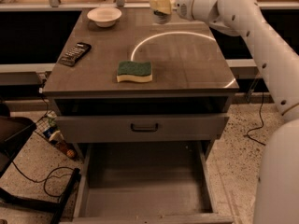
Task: Move 7up can near rxbar chocolate
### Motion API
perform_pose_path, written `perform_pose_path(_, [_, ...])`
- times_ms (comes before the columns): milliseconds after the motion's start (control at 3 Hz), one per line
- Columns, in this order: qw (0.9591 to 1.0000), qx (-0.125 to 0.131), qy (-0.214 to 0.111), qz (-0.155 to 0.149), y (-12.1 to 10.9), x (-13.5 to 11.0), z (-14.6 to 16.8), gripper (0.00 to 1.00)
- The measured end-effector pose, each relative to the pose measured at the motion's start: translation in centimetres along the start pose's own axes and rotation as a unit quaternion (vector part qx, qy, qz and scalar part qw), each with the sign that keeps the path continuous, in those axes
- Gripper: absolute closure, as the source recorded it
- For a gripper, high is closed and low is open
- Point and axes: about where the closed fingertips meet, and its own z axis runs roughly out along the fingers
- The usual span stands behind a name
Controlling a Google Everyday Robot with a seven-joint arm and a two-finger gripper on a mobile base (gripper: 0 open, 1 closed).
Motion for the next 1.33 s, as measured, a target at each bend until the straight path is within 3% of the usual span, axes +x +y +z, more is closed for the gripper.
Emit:
perform_pose_path(333, [0.9989,-0.041,-0.006,-0.023,5.3,-1.5,-0.4,1.0])
perform_pose_path(667, [0.9948,-0.095,-0.016,-0.032,10.4,-2.6,-0.1,1.0])
perform_pose_path(1000, [0.9881,-0.149,-0.018,-0.034,14.6,-3.6,0.9,1.0])
perform_pose_path(1333, [0.9787,-0.204,-0.007,-0.023,17.6,-3.5,3.2,1.0])
